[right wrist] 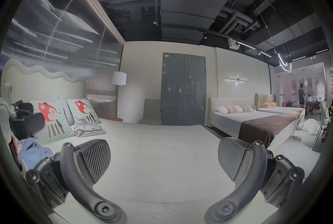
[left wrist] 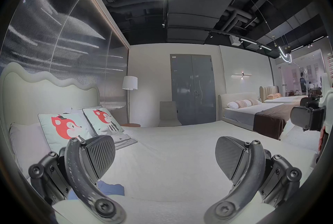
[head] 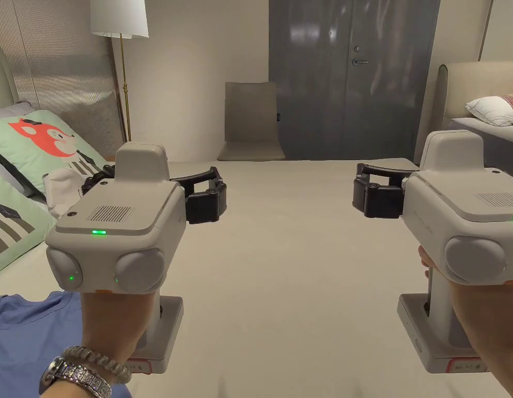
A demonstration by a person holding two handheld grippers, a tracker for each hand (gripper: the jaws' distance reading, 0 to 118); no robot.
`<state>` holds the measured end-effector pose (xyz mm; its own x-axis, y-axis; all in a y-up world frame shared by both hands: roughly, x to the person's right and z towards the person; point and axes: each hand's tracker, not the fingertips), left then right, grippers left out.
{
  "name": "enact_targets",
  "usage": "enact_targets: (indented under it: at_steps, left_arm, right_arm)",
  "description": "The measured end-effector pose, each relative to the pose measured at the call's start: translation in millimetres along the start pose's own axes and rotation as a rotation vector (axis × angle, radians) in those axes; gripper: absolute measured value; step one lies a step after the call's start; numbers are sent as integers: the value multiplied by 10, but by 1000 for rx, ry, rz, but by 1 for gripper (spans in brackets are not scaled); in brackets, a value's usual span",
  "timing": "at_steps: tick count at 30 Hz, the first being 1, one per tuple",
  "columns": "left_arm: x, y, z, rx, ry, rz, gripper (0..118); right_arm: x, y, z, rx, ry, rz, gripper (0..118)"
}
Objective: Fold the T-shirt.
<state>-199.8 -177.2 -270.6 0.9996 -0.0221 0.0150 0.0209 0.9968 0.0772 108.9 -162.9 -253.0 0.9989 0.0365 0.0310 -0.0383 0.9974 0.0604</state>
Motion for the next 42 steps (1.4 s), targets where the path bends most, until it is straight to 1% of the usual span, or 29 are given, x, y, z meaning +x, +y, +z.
enact_targets:
  at_steps: [18,36,39,40,41,42]
  left_arm:
    - [-13,15,2,-2,19,4,111]
    - [-9,48,8,4,25,2,111]
    - [0,51,8,1,24,2,109]
    - [5,52,7,-2,24,2,105]
    - [11,55,11,-4,26,1,92]
    - [20,57,21,-1,23,1,56]
  right_arm:
    - [16,23,11,3,-9,12,118]
    - [22,51,12,6,-16,7,118]
    - [24,53,14,0,-24,6,118]
    - [28,53,17,1,-24,5,114]
    - [29,53,29,5,-22,2,98]
    - [29,51,56,20,-19,1,55]
